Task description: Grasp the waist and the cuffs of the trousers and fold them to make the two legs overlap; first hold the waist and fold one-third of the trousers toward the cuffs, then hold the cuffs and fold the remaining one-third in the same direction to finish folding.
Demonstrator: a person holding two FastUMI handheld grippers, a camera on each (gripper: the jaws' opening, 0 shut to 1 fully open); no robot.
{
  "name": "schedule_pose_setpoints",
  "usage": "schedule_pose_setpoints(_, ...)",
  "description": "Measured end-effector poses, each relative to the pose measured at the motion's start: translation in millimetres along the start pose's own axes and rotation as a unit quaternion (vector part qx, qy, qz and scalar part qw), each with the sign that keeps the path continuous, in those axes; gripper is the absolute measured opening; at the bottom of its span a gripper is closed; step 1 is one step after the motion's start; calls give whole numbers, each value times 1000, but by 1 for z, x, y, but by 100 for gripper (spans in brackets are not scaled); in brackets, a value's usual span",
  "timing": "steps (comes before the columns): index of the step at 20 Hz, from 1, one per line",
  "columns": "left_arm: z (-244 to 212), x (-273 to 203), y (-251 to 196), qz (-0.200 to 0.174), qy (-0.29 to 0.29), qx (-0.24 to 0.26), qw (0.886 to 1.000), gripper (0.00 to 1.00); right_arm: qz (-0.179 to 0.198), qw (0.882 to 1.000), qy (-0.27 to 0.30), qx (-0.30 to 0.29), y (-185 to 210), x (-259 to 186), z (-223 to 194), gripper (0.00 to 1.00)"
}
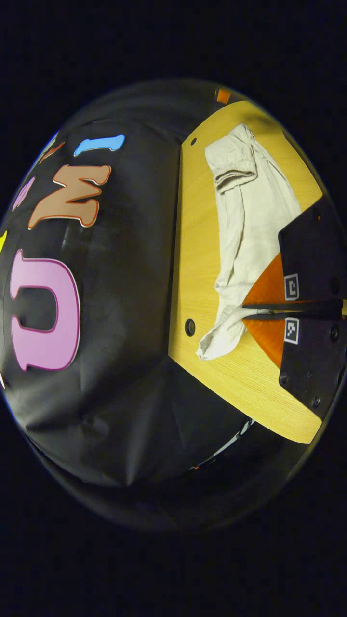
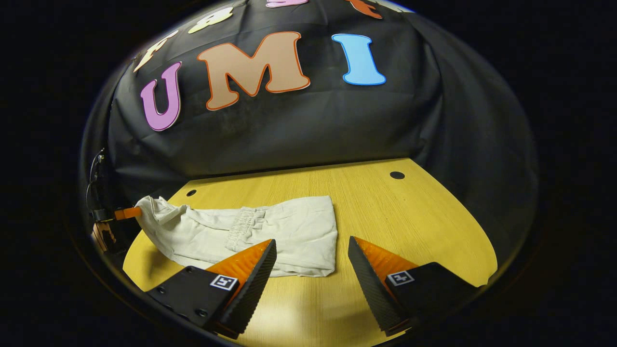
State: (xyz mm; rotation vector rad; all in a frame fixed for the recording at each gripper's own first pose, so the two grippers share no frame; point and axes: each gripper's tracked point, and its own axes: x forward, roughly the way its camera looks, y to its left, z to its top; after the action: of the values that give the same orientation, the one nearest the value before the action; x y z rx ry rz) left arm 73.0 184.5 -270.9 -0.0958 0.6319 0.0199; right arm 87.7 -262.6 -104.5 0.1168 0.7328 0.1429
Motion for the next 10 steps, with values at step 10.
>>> schedule_pose_setpoints(10,67,0,-110,-62,-46,54,996,0,-10,1000,-4,15,-53,-11,3,97)
